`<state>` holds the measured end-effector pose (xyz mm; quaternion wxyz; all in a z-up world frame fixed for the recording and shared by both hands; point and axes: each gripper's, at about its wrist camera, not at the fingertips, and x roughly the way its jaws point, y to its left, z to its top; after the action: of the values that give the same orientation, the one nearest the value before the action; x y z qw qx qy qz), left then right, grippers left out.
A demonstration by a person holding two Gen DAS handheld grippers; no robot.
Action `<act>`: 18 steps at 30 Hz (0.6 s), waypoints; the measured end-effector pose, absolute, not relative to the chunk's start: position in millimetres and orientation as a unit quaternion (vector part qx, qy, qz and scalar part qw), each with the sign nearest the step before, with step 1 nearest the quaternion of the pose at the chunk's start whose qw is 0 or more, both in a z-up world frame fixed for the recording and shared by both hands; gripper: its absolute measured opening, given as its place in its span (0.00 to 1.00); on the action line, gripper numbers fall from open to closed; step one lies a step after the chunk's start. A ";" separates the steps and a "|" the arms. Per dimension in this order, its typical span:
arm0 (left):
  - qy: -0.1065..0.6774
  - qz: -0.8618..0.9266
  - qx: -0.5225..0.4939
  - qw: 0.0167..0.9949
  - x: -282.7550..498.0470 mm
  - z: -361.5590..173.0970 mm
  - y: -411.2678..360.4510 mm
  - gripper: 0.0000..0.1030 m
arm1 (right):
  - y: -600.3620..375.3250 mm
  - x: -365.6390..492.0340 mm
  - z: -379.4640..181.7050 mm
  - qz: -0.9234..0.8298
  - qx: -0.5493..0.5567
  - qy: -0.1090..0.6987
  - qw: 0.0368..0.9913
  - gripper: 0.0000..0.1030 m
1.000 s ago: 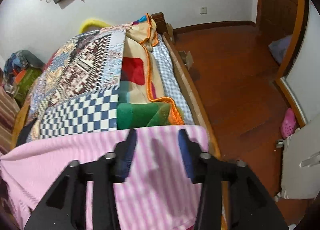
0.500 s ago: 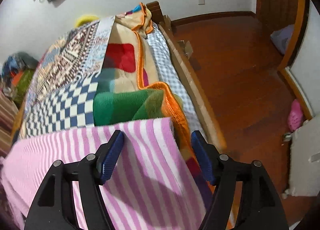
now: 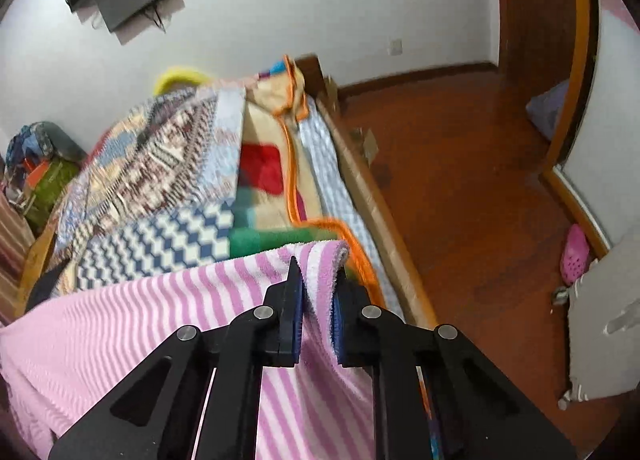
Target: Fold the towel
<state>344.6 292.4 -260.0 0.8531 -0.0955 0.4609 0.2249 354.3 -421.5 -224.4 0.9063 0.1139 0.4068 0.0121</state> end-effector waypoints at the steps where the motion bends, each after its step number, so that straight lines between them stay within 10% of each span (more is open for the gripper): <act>1: 0.456 0.223 -0.095 0.856 345.5 -253.7 291.3 0.10 | -420.2 354.3 -217.6 0.011 0.111 0.400 0.910 0.10; 18: 0.404 0.149 -0.100 0.897 286.6 -183.9 265.2 0.10 | -417.0 295.6 -115.0 0.028 0.118 0.291 0.949 0.10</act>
<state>286.6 265.2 -183.9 0.8971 -0.1002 0.4035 0.1492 295.6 -417.0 -115.0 0.9490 0.1183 0.2909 0.0279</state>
